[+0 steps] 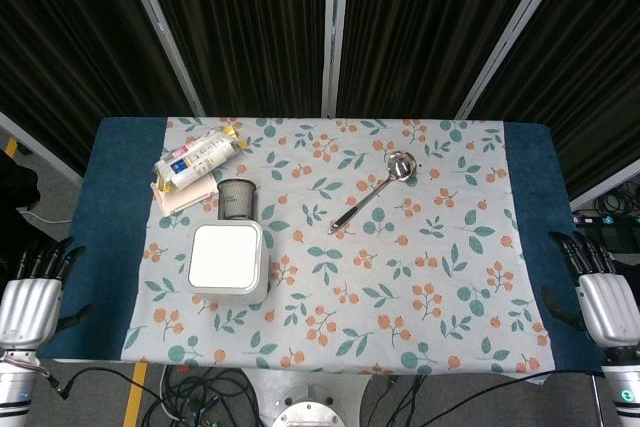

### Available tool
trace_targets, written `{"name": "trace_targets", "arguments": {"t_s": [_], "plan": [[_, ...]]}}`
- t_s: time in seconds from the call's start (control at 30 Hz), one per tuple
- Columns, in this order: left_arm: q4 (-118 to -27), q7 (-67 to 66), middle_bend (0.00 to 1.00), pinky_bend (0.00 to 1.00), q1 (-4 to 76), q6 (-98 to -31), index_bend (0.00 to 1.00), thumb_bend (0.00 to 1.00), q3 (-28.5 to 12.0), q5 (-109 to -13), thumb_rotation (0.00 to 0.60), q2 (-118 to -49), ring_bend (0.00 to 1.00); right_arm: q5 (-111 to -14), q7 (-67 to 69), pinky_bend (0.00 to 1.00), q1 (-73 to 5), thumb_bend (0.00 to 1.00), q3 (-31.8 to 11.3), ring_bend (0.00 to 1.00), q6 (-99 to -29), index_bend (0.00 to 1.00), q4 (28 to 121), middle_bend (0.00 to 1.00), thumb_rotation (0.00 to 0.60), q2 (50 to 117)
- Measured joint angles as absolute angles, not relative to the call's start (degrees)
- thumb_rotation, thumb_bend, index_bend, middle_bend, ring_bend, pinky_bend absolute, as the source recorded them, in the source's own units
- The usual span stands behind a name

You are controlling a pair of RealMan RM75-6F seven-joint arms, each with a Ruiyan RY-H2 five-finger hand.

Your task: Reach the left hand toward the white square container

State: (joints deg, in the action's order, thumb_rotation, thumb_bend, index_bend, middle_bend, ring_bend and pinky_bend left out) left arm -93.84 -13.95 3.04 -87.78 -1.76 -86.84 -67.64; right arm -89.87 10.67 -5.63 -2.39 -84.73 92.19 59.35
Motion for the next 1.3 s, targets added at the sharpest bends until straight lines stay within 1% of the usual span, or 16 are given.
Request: {"name": "trace_targets", "arguments": {"t_s": [0.2,0.4,0.57,0.7,0.8,0.97,1.2,1.3], "plan": [[-94.0,-13.6,0.09,0.0,3.3,-87.4,0.17,0.0,-1.7,-87.1,0.6,-67.5,0.09,-89.8,10.8,0.0,-5.8,0.32,-2.3,0.0,-84.4,0.07,92.0,0.1,0.6,59.5],[-93.7,-11.2,0.09,0.0,3.8,-88.3,0.17,0.0,-1.6,-90.0,0.6,-67.2,0.09,-89.5,10.8,0.0,-5.8,0.32,-2.2,0.0,-83.7,0.07,92.1,0.1,0.6,59.3],[-93.5,-6.7,0.09,0.0,5.8,-88.3,0.18,0.0,-1.2,-95.4,0.6,-66.4,0.09,-88.1,9.7,0.0,-6.5,0.32,-1.7,0.0,-80.1,0.07,93.2,0.1,0.6,58.4],[-93.6,-2.8,0.09,0.01,9.0,-87.1,0.18,0.0,-0.7,-101.0,0.6,-65.4,0.09,-86.9,8.7,0.0,-7.5,0.32,-1.6,0.0,-77.8,0.07,94.3,0.1,0.6,57.8],[-93.7,-0.9,0.09,0.01,12.1,-85.7,0.18,0.0,-0.4,-105.3,0.6,-64.8,0.09,-86.4,8.6,0.0,-7.8,0.32,-1.6,0.0,-77.3,0.07,94.4,0.1,0.6,57.9],[-94.8,0.9,0.1,0.01,17.1,-80.9,0.19,0.0,0.6,-110.1,0.6,-64.3,0.09,-86.1,8.7,0.0,-7.7,0.32,-1.7,0.0,-77.5,0.07,94.1,0.1,0.6,58.1],[-95.5,0.2,0.15,0.01,21.4,-73.9,0.25,0.0,1.6,-110.9,0.6,-65.0,0.09,-86.3,9.2,0.0,-7.5,0.32,-1.8,0.0,-78.1,0.07,93.6,0.1,0.6,58.5],[-95.6,-2.0,0.19,0.01,22.2,-71.4,0.28,0.0,1.8,-109.8,0.6,-65.5,0.13,-86.5,9.3,0.0,-7.4,0.32,-1.8,0.0,-78.3,0.07,93.4,0.1,0.6,58.6]]}}
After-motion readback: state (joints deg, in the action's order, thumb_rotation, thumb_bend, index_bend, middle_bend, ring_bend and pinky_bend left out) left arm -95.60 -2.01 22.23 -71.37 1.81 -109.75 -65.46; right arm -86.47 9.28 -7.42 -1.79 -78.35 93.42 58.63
